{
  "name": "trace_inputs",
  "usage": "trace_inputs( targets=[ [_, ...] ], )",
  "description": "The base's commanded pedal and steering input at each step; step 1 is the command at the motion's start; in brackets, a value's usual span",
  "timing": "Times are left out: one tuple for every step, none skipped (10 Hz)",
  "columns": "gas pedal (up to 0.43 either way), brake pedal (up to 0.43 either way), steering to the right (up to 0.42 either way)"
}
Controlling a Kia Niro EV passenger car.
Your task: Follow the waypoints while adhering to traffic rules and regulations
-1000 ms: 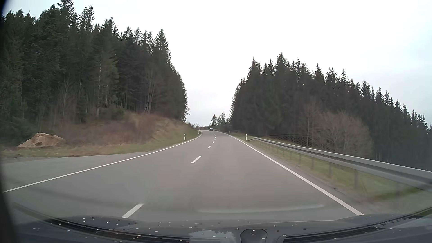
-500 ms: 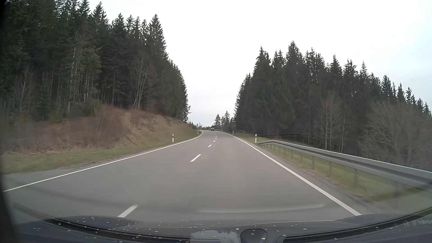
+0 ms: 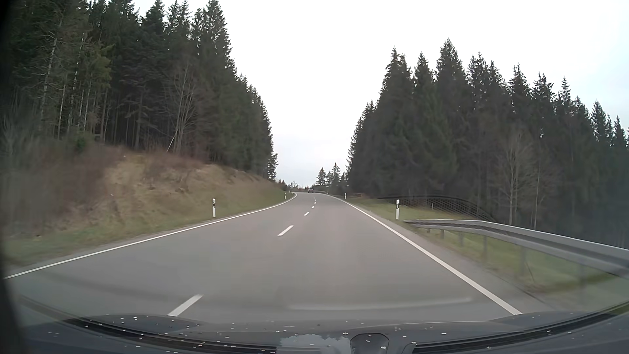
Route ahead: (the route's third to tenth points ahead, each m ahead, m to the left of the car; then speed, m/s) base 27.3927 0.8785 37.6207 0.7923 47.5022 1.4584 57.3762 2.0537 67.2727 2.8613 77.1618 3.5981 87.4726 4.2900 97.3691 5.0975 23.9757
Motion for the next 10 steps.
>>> trace_inputs(
  targets=[
    [0.268, 0.000, -0.006],
    [0.268, 0.000, -0.006],
    [0.280, 0.000, -0.006],
    [0.280, 0.000, -0.006],
    [0.280, 0.000, -0.006],
    [0.280, 0.000, -0.006],
    [0.280, 0.000, -0.006],
    [0.280, 0.000, -0.006],
    [0.280, 0.000, -0.006],
    [0.280, 0.000, -0.006]
  ],
)
